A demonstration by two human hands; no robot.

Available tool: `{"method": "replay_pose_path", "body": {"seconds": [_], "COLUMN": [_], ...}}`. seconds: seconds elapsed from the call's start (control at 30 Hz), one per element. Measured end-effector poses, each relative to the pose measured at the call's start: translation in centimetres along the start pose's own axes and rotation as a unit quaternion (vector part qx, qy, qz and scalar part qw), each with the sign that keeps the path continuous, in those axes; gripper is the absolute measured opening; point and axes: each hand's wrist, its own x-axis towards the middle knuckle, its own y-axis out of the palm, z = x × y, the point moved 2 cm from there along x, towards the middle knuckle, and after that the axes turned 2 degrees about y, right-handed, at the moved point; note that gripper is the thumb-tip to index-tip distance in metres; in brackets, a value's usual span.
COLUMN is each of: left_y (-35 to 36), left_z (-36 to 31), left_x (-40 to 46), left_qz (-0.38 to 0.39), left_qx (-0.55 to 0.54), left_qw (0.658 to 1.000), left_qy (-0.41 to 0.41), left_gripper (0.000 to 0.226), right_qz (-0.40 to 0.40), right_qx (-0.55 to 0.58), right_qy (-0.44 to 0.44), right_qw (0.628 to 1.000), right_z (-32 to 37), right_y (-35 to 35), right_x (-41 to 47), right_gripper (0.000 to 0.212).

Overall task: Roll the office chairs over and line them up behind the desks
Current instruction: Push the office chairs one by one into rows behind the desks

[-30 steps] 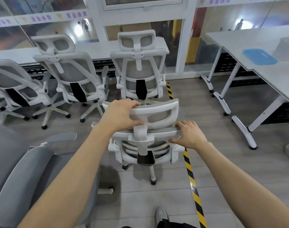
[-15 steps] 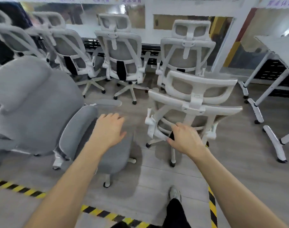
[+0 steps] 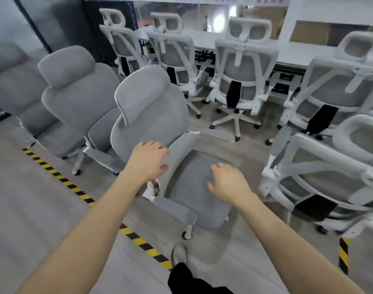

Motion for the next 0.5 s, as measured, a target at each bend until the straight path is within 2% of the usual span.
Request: {"method": "replay_pose_path", "body": {"seconds": [0.17, 0.3, 0.37, 0.5], "left_y": [0.9, 0.4, 0.4, 2.1], "left_z": [13.4, 21.2, 24.1, 27.1], "left_x": [8.1, 15.5, 18.7, 22.3], "left_qz": [-0.056, -0.045, -0.024, 0.046], "left_qx": [0.025, 0.020, 0.000, -0.071], "left_qw": [0.997, 0.995, 0.997, 0.995], "left_qy": [0.052, 0.085, 0.078, 0.055], "left_gripper": [0.034, 0.033, 0.039, 0.051], "right_qz": [0.003, 0.025, 0.030, 0.046], "right_qx": [0.027, 0.071, 0.086, 0.122], "right_qy": [-0.035, -0.050, -0.065, -0.081], "right_qw": [0.999, 0.996, 0.994, 0.988], "right_z": [7.9, 14.3, 17.2, 22.4], "right_y": [2.9, 4.2, 4.6, 5.0], "right_x": [11.0, 18.1, 20.9, 24.4], "right_gripper": [0.041, 0.043, 0.052, 0.085]}}
